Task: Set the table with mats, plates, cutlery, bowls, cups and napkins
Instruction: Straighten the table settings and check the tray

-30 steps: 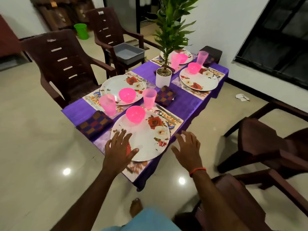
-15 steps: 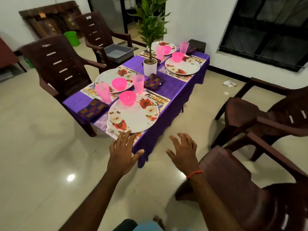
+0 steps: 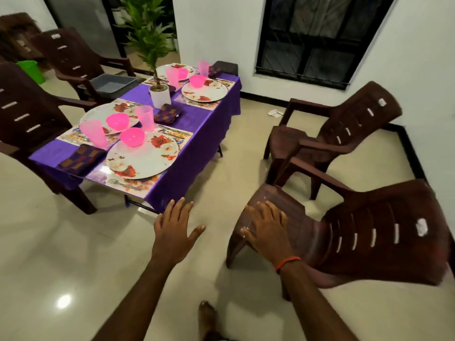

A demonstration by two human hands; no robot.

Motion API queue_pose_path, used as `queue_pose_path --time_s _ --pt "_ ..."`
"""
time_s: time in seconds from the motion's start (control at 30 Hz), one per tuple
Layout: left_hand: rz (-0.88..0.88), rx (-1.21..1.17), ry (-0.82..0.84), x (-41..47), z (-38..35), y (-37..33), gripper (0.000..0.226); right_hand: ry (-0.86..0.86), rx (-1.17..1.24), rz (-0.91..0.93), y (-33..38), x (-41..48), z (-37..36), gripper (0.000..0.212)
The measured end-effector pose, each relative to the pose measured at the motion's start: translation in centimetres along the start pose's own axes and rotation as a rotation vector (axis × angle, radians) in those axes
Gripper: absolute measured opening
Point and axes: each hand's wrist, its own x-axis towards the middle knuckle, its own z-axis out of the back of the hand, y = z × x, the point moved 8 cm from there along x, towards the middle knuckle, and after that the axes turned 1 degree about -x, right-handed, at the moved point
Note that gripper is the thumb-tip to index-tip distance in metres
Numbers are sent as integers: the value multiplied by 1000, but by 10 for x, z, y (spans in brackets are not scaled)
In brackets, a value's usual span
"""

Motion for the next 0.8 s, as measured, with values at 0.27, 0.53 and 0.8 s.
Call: queue_pose_path --time_s 0.27,0.53,0.8 --pt "-54 -28 22 -43 -18 -108 83 -45 -11 -96 -99 -90 47 64" --pt "-134 5 -9 -36 -53 -253 82 -155 -2 -69 -212 -112 115 63" --pt "-234 15 26 -16 -117 -428 95 -216 -86 -15 -344 -131 163 61"
